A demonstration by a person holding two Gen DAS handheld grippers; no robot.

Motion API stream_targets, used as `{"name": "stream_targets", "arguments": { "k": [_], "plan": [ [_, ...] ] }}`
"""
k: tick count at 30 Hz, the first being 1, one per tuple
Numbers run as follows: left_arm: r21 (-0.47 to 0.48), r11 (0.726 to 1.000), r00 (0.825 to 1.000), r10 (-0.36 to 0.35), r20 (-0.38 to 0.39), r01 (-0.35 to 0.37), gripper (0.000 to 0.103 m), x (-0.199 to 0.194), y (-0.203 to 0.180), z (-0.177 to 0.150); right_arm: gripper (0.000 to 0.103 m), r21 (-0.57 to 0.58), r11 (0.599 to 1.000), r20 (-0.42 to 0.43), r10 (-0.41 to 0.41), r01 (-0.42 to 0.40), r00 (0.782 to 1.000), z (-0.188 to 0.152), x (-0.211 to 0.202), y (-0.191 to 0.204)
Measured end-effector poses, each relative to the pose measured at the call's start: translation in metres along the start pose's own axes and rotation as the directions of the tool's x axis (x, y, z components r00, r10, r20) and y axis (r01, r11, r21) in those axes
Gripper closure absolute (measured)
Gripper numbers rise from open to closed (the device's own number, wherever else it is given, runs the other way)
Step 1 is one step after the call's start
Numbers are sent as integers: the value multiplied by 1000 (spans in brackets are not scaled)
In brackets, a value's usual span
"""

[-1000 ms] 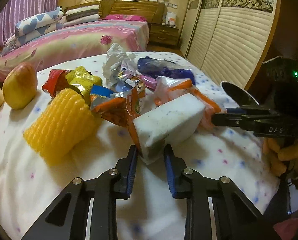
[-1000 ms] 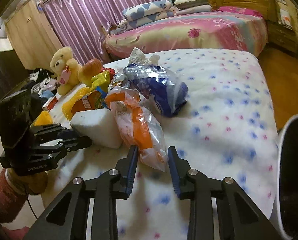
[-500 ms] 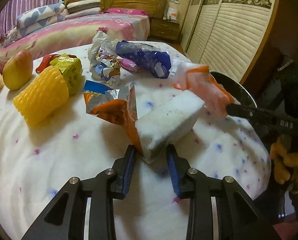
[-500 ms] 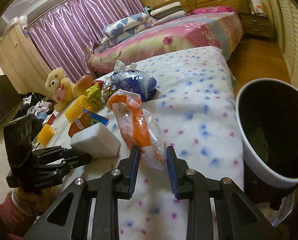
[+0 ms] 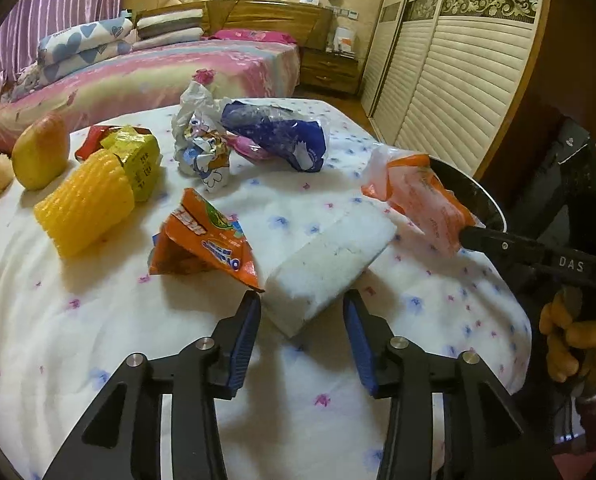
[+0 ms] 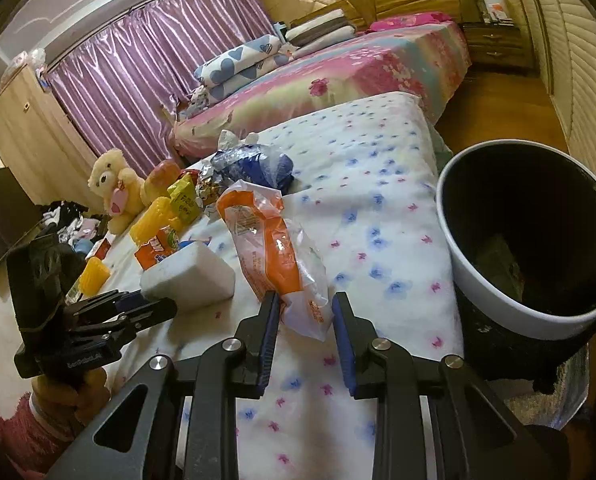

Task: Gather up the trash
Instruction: 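Carry the sponge block and plastic bag over the trash bin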

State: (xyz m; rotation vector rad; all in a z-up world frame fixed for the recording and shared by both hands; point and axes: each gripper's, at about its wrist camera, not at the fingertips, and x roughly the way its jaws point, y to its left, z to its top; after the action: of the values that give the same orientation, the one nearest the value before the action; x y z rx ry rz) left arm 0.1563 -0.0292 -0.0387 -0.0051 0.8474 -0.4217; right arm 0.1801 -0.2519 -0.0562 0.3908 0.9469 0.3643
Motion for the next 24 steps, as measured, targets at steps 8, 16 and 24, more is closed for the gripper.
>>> {"name": "stream_targets", "arguments": {
  "k": [8,16,24],
  "plan": [
    [-7,1000,1000,-18,-3,18,56,6,-8,2,76,12,1000,11,1,-1,1000,-2,-7,-4],
    [9,1000,1000,-28,-9,28,61,14,-23,5,76,37,999,19,-8,7,1000,-7,-16,-14],
    [-3,999,999,-42,5,42,60,3,-14,5,76,60,998,27,-5,3,1000,-9,-21,-23]
  ]
}}
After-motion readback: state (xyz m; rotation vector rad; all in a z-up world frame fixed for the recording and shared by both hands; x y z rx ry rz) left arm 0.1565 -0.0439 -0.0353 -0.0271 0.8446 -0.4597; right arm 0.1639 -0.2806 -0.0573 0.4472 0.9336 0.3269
